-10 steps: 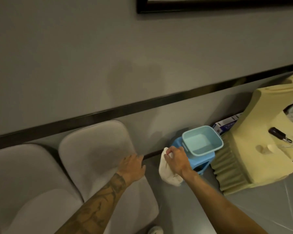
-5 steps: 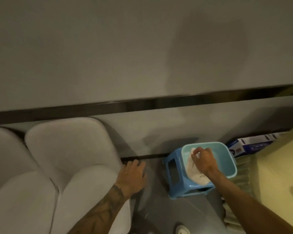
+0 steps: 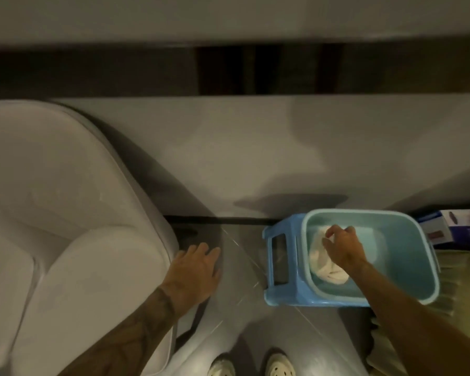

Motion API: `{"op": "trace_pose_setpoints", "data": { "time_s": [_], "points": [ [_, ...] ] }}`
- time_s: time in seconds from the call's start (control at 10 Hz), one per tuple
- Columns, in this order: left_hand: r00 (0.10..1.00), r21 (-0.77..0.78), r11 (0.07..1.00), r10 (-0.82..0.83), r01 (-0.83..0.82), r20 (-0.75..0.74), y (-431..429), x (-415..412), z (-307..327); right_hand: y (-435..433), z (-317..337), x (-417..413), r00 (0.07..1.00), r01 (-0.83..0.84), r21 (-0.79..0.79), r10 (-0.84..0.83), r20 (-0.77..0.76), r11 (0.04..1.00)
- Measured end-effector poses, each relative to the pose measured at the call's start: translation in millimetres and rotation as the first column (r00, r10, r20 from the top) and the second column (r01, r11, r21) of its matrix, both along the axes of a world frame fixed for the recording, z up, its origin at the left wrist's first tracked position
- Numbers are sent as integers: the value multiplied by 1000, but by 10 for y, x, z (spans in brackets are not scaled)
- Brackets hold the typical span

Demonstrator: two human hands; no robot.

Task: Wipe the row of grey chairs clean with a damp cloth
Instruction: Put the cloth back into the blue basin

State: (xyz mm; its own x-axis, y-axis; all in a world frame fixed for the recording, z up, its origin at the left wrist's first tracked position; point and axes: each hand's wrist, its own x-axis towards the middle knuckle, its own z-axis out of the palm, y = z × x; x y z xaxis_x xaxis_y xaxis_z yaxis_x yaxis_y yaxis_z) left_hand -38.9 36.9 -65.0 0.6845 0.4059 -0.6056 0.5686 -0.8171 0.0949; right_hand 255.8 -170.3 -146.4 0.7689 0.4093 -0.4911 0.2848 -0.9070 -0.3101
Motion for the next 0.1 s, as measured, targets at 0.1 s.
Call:
{"op": "trace_pose_setpoints", "data": {
  "time_s": [0.1],
  "points": [
    [998, -31, 998, 48, -47, 29, 8, 98, -126, -79, -109, -34, 999, 9, -24, -10, -35, 1000]
  ]
}}
